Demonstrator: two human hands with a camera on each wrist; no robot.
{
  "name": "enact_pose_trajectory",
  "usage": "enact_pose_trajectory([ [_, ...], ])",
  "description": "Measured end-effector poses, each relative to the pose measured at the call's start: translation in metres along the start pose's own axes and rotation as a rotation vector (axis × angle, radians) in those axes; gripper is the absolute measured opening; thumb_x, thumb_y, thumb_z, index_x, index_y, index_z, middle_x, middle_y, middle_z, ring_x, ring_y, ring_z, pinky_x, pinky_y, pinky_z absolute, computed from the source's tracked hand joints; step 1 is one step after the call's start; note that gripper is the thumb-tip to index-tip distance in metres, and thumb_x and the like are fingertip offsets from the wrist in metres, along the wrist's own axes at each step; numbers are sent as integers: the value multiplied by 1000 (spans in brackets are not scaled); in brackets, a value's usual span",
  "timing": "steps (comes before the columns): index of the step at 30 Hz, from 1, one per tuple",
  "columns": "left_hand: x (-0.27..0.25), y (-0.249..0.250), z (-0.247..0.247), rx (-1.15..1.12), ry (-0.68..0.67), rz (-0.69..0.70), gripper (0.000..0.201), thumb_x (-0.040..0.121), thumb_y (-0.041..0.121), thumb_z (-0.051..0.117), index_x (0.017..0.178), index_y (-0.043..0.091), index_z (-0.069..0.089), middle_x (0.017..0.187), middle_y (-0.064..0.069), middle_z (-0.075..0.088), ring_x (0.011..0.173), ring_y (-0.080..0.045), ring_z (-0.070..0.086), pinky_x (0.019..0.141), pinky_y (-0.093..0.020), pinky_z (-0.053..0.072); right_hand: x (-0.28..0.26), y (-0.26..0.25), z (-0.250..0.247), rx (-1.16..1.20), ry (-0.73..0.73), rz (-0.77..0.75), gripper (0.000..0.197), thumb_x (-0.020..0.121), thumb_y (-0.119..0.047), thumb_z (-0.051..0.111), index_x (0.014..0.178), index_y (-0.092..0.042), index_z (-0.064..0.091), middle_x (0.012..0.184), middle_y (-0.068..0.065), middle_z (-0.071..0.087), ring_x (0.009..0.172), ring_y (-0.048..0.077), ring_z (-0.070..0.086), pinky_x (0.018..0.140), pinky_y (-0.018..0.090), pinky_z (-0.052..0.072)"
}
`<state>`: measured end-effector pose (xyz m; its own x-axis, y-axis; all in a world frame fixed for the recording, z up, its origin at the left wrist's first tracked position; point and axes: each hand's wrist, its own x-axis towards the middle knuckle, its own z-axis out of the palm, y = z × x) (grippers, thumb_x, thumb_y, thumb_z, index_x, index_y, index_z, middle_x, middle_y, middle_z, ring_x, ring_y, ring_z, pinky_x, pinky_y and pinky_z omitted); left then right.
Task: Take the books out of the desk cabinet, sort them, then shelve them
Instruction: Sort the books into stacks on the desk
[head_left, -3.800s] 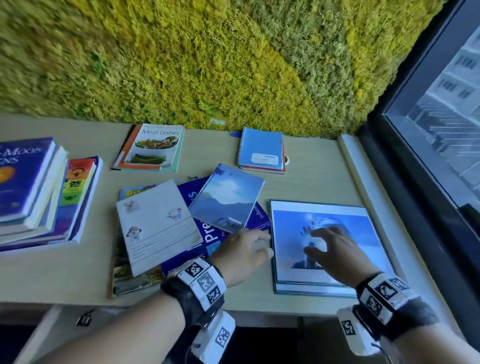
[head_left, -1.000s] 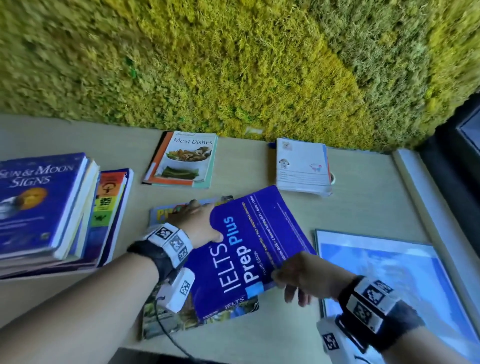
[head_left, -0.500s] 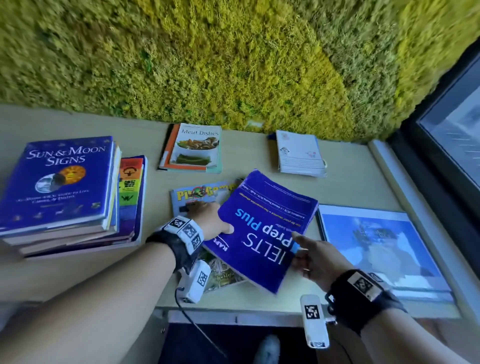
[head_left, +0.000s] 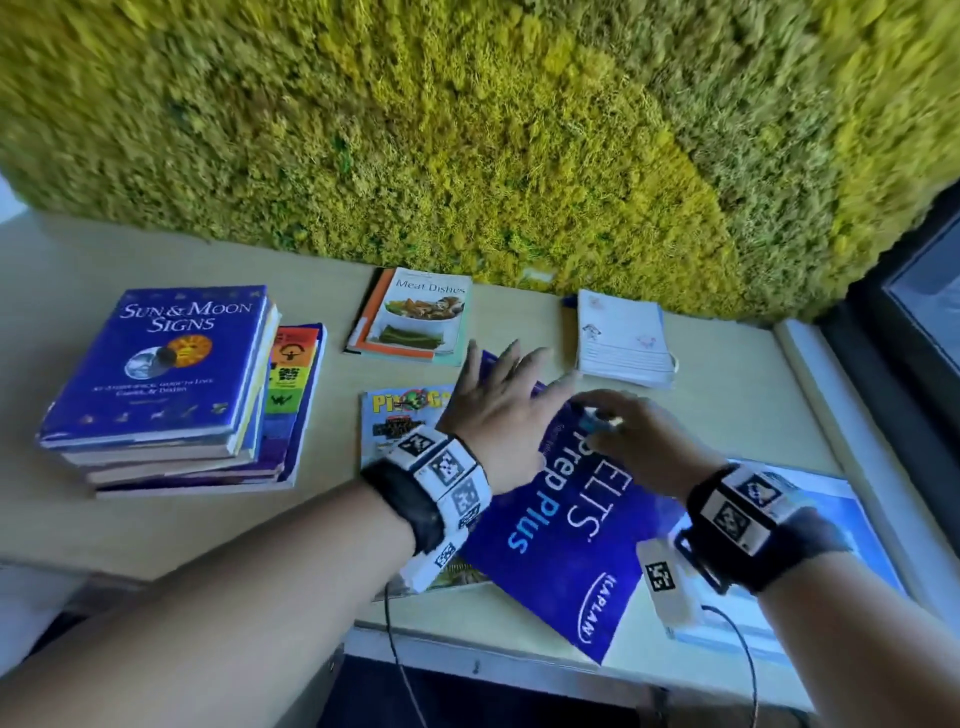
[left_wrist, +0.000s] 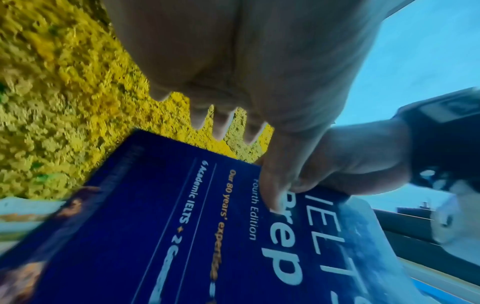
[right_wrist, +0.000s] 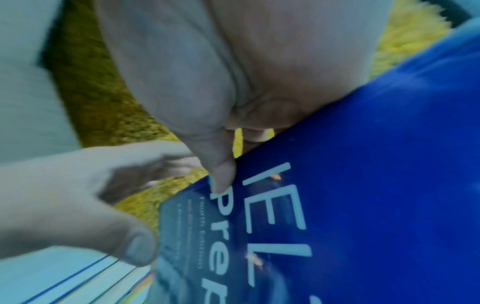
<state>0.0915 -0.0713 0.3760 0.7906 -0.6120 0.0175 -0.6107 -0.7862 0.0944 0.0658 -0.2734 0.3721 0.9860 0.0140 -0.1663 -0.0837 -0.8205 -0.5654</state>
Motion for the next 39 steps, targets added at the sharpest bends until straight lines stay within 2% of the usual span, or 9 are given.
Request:
enact_pose_trajectory([
  [4,5,-13,-30,-8,-100,-145,51,82,50,73,125,25,59,120,-3,67,114,-30,61,102,-48,42,-6,-23,-7,-209,121,-357,38,90,-34,63,127,-36,63,121,-6,67,109,25,63,95,48,50],
  [9,-25,-44,-45,-289,-19,-417,41,82,55,72,110,26,65,99,-1,70,86,-28,64,73,-34,54,17,-3,-29,40,461,-207,66,84,-57,70,139,-28,52,140,5,52,130,31,49,108,57,41],
  [14,-48,-62,-48,-893,252,-577,58,67,66,73,101,19,68,99,-19,74,90,-43,70,77,-56,59,22,19,4,977,60,138,131,34,-81,82,148,-32,40,136,-7,60,135,31,51,111,54,36],
  [20,-70,-51,-46,-1274,430,-656,32,86,34,76,112,16,72,115,-10,76,108,-35,70,98,-58,51,14,-10,60,1398,-496,73,59,97,-44,56,147,-13,53,145,15,61,131,34,60,106,53,51],
  [23,-82,-63,-35,-1259,361,-764,18,95,32,69,104,16,70,109,-13,76,100,-37,72,94,-53,56,18,-25,61,1483,-419,89,46,97,-23,56,140,-6,58,131,22,68,105,35,74,82,46,62],
  [26,-99,-98,-29,-1131,223,-831,57,80,57,69,125,22,64,123,-8,72,108,-32,71,97,-57,55,29,-36,65,1395,-384,106,33,98,-14,58,129,-6,62,115,24,74,83,34,77,66,44,64],
  [30,-136,-174,-49,-868,490,-894,37,95,29,67,130,17,64,125,-7,69,111,-23,66,91,-30,47,41,-49,82,1301,-299,168,32,100,-9,57,132,-10,58,118,26,72,90,41,73,69,52,63],
  [33,-170,-241,-65,-713,636,-1002,49,80,48,69,119,18,71,117,-8,73,107,-22,68,94,-34,49,53,-62,96,1270,-276,215,33,100,-10,57,133,-12,57,120,27,72,96,44,71,70,53,62],
  [39,-206,-328,-33,-943,429,-1182,50,69,69,75,96,27,78,118,-7,75,115,-30,67,105,-47,47,70,-99,122,1190,-257,228,25,98,-7,58,122,-13,63,107,23,76,77,35,75,62,46,62],
])
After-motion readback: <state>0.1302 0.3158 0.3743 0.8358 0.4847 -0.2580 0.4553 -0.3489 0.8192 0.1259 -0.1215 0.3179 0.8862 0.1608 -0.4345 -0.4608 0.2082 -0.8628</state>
